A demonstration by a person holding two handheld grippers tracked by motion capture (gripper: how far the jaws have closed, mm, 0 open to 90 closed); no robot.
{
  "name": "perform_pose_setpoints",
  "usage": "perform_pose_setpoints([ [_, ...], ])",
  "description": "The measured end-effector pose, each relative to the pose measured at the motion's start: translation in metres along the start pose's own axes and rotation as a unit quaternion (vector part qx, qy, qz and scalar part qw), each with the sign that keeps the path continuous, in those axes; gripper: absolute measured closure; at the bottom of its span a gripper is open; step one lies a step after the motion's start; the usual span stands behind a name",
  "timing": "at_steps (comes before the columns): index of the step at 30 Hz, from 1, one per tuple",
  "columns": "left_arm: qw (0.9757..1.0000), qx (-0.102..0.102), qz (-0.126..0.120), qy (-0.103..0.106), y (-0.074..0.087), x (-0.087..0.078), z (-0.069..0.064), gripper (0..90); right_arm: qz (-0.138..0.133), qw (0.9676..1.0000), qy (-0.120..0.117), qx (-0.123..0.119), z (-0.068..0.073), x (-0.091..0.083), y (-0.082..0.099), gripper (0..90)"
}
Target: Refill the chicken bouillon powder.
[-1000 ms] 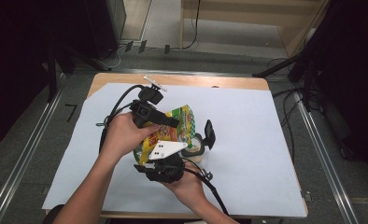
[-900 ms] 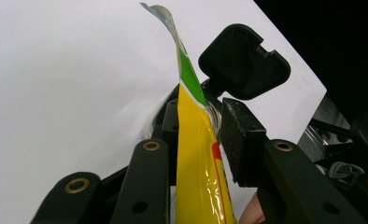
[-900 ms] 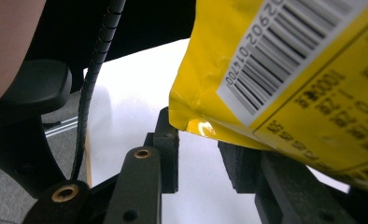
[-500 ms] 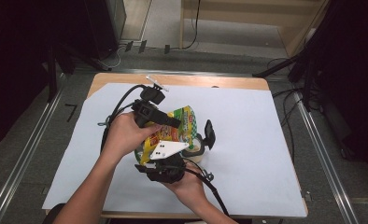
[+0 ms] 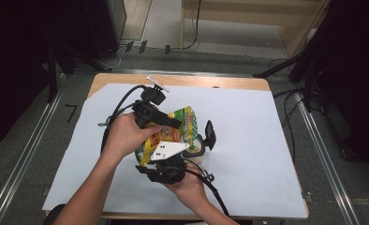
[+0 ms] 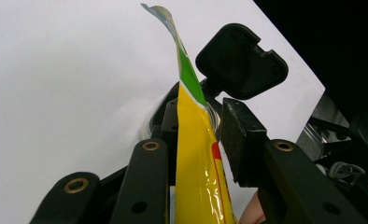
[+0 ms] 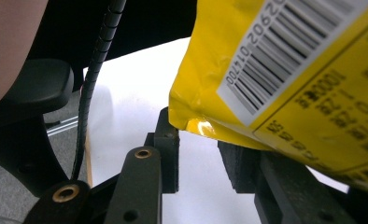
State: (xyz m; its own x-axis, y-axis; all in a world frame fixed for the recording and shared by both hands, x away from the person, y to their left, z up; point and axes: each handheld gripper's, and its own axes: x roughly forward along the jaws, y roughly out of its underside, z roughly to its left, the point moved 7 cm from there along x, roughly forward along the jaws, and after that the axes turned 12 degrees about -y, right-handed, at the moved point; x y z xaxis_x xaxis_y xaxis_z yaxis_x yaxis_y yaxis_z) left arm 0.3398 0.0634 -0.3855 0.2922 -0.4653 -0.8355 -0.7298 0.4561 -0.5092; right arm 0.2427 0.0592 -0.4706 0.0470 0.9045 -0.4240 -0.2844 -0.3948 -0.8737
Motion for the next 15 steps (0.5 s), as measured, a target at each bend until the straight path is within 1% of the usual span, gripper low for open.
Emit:
perform_pose_setpoints([
  [15,1.0000,-0.005,0.004,0.004,0.0005,0.0000,0.0012,71.8,0.001,1.0000,0.000,-0.001,0.0010,-0.0001,-0.0002,71.0],
])
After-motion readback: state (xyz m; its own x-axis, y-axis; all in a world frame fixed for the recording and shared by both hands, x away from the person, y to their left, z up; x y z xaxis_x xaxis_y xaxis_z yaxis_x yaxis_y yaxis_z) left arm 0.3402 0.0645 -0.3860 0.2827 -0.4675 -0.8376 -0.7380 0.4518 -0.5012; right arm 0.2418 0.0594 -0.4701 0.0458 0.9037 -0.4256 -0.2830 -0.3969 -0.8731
